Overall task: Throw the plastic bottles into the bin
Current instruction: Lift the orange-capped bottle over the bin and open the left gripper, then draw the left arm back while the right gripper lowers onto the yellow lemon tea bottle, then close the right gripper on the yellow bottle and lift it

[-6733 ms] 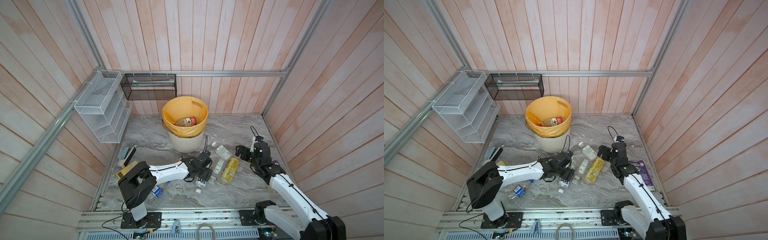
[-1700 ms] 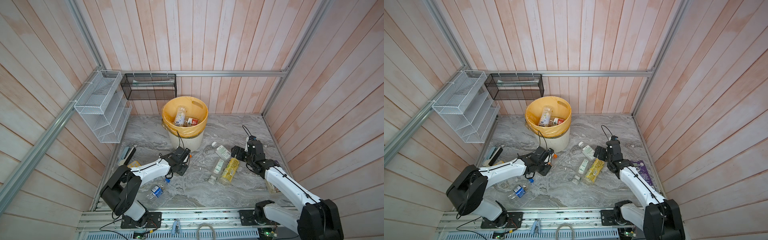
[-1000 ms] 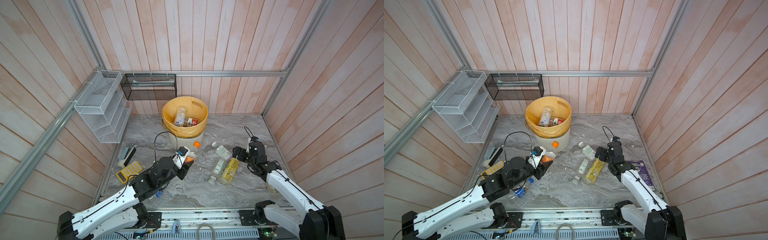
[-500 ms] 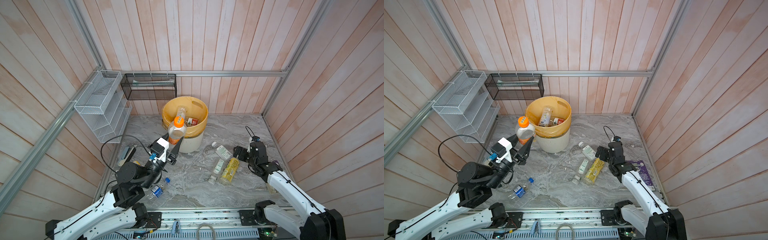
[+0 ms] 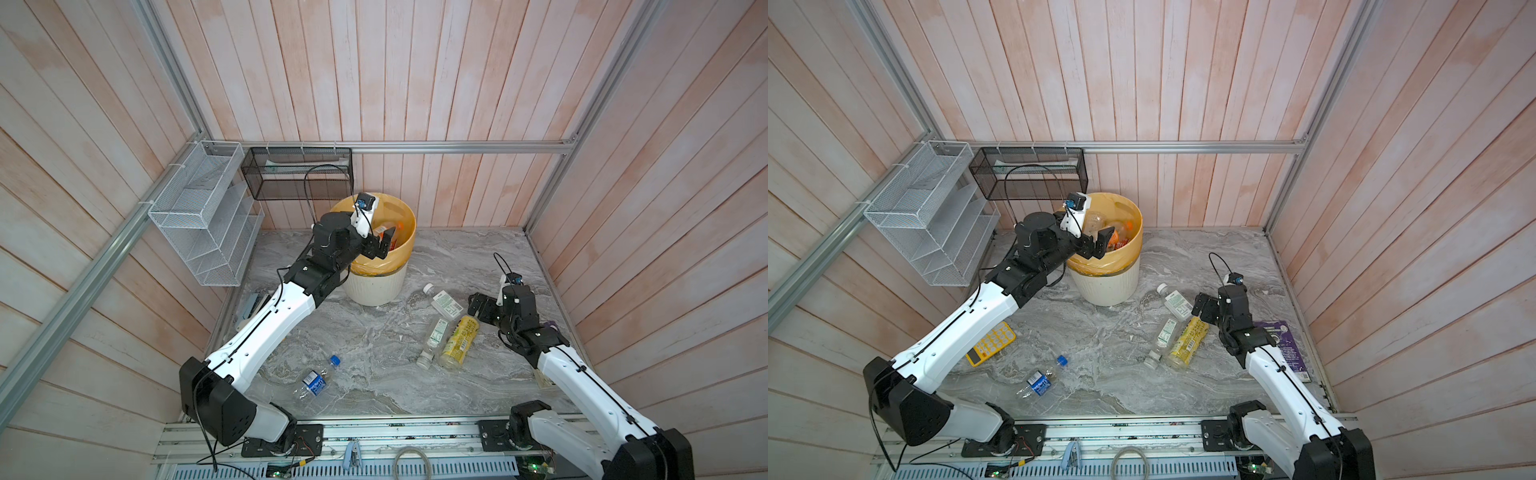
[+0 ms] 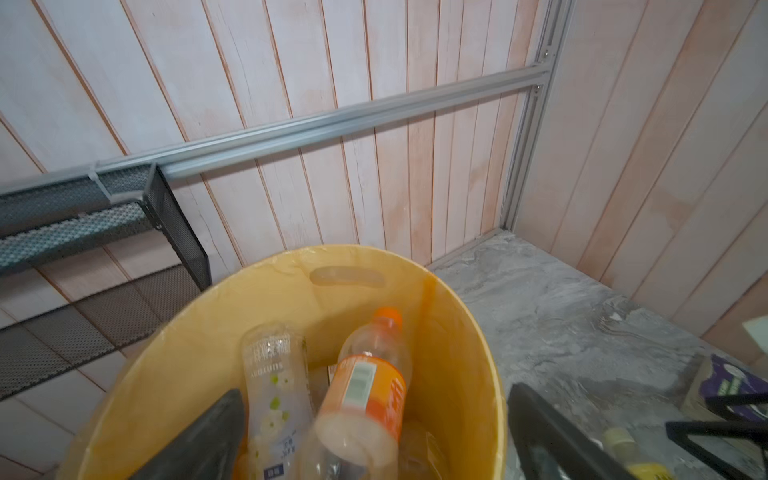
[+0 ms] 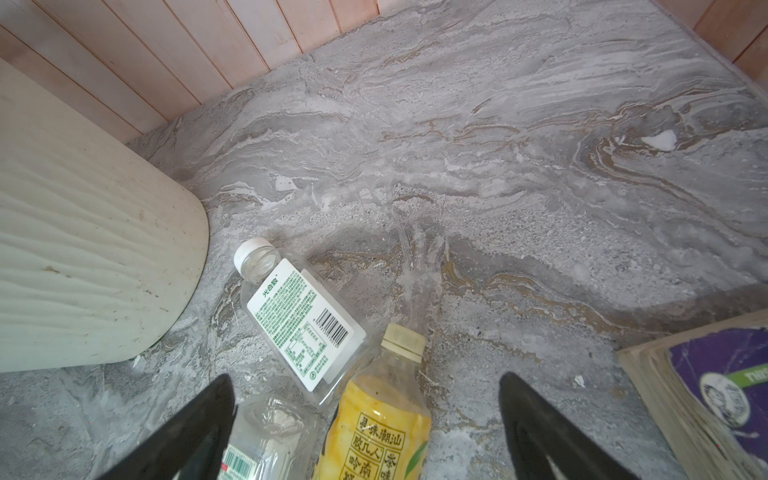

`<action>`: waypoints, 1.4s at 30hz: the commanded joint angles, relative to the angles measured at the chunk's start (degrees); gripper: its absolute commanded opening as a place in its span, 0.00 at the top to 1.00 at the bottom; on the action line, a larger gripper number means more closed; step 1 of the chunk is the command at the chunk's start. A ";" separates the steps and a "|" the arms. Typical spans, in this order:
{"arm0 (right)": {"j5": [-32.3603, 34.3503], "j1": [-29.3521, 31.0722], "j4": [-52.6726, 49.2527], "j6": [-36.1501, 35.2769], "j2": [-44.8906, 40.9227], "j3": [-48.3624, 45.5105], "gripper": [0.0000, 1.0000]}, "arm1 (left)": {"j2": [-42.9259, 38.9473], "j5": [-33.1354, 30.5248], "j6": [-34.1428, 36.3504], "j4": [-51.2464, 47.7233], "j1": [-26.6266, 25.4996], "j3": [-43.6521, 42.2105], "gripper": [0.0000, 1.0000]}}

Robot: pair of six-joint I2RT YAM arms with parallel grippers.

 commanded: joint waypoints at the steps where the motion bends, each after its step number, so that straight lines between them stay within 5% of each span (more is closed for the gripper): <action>1: 2.08 -0.28 -3.57 1.22 -1.13 0.42 0.01 | -6.83 -0.19 -2.70 4.06 -0.58 -3.72 0.00; 10: -1.38 0.03 -5.75 8.00 -1.45 -3.64 0.00 | -15.93 -7.16 0.82 8.96 -7.09 -12.00 0.00; 25: -2.41 8.61 -4.06 16.09 3.81 -9.49 0.06 | -27.77 -12.99 -4.23 12.13 -10.68 -30.09 0.00; 42: 0.24 6.26 -3.44 15.58 -0.22 -12.96 0.43 | -32.28 -19.85 -8.75 8.54 -10.70 -39.61 0.00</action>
